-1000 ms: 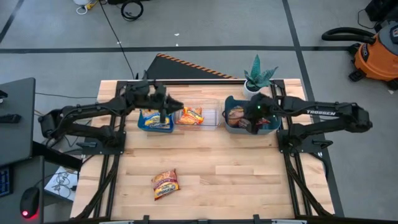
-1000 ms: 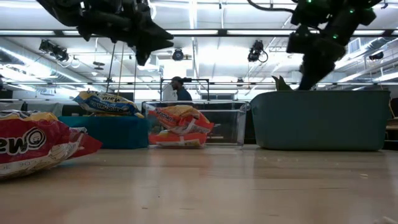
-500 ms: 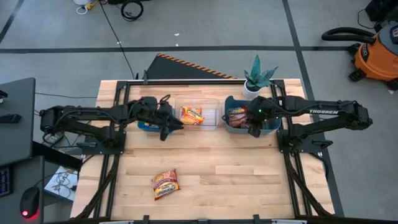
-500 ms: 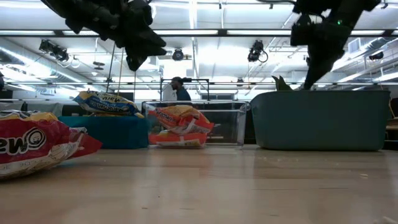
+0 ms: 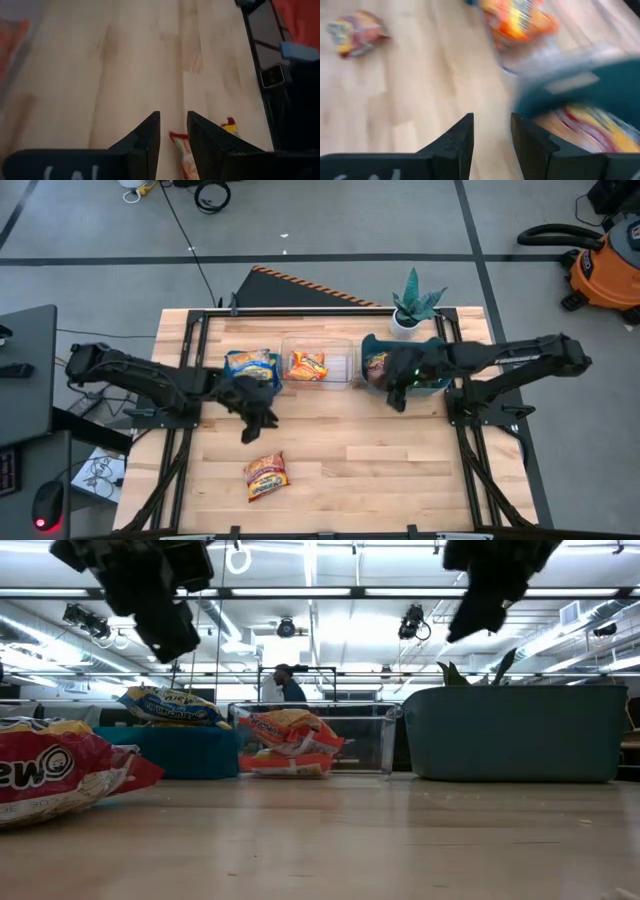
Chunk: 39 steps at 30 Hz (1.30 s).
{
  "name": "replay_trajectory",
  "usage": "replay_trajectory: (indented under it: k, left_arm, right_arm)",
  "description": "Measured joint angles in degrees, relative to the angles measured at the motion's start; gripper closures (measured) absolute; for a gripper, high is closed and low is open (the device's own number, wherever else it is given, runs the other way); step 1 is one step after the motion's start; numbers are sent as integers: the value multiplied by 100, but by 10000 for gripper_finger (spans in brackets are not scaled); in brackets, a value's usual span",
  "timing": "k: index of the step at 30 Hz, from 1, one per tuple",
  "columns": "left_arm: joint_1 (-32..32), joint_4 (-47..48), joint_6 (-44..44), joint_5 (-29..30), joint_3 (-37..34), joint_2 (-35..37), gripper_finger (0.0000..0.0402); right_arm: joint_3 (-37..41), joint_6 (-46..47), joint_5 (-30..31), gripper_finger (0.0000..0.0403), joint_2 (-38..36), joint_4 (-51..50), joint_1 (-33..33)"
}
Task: Sort Maruchan noodles
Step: Put the red noodle pack into the green bin
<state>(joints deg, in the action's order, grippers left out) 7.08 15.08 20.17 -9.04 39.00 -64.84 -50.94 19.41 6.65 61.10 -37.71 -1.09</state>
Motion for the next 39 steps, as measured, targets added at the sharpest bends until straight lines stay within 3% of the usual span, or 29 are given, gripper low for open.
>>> replay_trajectory:
  k: [6,17,26,32,39]
  left_arm:
    - [722,153,793,470,0,-2,299]
    - [2350,483,2424,725,4,-627,299]
    - [3589,647,4510,629,4,-1241,306]
    - [3695,60,4630,634,0,-1972,317]
    - [3214,-891,3758,1047,12,-2673,320]
  right_arm:
    - [-110,-139,220,268,707,951,-736]
    - [-909,-165,536,268,1930,806,-1629]
    - [-1368,-385,570,268,2222,741,-1938]
    - [-1370,-295,724,268,2175,786,-2036]
    - [-1370,-156,724,268,2253,960,-2149]
